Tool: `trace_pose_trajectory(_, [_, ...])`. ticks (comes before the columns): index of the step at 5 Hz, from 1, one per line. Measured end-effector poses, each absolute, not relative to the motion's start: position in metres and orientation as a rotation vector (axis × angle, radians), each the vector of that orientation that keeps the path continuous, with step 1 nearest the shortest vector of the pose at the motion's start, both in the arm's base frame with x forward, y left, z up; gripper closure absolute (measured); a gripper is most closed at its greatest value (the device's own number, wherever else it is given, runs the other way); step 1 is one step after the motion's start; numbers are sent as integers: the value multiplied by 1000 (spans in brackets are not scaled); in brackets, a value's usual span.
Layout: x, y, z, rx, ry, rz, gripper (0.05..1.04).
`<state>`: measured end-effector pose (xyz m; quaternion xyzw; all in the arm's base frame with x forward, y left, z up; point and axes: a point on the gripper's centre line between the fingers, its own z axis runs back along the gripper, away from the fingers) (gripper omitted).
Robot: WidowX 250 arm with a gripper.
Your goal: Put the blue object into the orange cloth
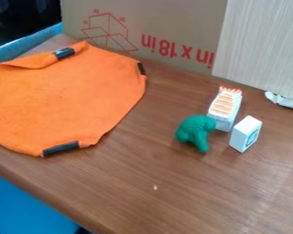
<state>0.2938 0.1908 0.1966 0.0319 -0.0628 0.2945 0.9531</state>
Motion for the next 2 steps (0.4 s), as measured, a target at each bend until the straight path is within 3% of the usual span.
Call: trace_pose_trajectory(2, [294, 175, 161, 43, -57, 596, 83])
